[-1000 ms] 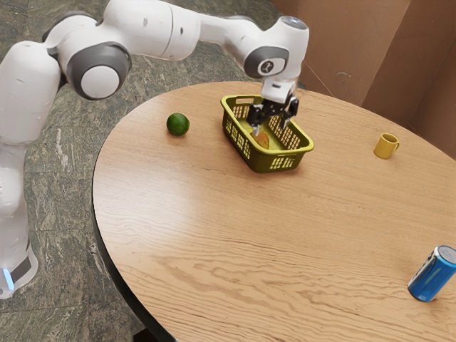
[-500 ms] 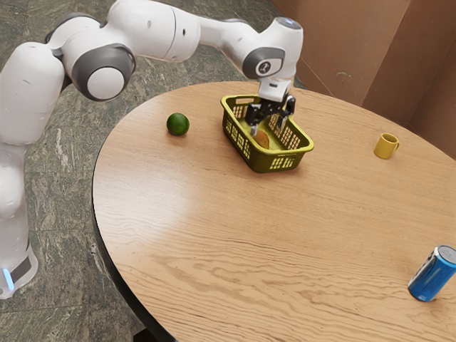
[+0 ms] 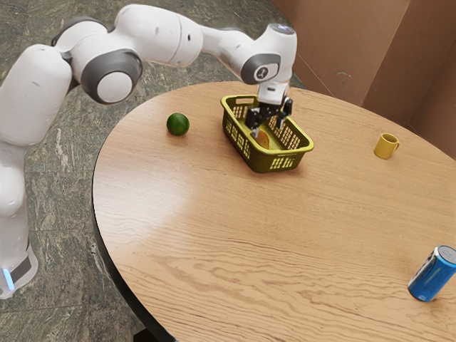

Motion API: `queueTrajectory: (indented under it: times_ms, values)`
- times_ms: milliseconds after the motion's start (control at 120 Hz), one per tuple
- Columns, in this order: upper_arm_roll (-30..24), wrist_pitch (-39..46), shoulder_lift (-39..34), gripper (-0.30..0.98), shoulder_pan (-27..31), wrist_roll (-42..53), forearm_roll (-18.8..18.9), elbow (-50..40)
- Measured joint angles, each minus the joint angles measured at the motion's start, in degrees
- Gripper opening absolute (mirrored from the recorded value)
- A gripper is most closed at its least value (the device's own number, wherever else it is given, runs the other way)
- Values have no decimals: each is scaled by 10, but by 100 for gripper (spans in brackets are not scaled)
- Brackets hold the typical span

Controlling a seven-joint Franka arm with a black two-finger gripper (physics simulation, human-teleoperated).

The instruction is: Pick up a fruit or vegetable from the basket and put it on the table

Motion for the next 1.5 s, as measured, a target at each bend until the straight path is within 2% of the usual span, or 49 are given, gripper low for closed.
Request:
queueTrajectory:
  times_ms: [750,1083,1250,1317,1475,1500]
  values:
    - [-2,0,33,66,10,-8,-1,1]
    - [-3,-6,43,50,17,-22,-12,1]
    - [-2,-7,49,41,22,-33,-29,2]
    - [-1,-9,48,43,22,-37,-34,2]
    - [2,-27,38,64,23,-43,-45,3]
    - [5,-33,34,63,23,-44,-46,3]
